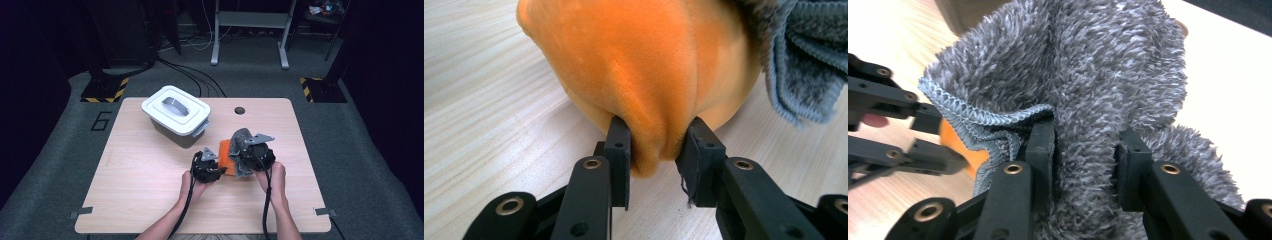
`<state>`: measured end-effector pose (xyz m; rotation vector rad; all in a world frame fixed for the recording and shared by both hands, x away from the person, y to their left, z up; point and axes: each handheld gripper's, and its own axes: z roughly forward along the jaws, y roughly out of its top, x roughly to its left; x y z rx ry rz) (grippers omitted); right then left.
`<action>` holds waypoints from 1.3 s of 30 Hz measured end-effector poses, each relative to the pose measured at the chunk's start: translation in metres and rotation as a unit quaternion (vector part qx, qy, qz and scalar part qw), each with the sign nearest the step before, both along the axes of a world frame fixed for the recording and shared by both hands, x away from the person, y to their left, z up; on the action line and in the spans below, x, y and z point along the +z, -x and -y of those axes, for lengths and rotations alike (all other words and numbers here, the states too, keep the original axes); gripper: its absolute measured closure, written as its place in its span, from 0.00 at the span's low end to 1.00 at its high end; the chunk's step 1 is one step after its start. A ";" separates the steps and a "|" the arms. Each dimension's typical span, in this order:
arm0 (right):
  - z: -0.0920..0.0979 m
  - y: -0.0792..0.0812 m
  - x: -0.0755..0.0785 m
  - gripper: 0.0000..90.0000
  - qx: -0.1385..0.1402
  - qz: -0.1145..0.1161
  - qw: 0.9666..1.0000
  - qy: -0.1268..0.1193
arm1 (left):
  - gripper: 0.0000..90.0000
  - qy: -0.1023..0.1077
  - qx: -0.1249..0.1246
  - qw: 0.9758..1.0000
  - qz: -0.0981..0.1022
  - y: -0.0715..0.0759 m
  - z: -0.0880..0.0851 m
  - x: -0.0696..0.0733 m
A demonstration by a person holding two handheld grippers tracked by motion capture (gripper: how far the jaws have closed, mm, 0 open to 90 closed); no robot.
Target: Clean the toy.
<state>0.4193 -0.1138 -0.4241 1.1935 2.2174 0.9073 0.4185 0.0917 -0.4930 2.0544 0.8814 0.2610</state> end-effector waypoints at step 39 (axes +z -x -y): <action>0.064 -0.016 -0.024 0.75 -0.095 -0.055 0.994 -0.007 | 0.75 -0.004 0.004 1.000 0.002 -0.001 -0.002 -0.004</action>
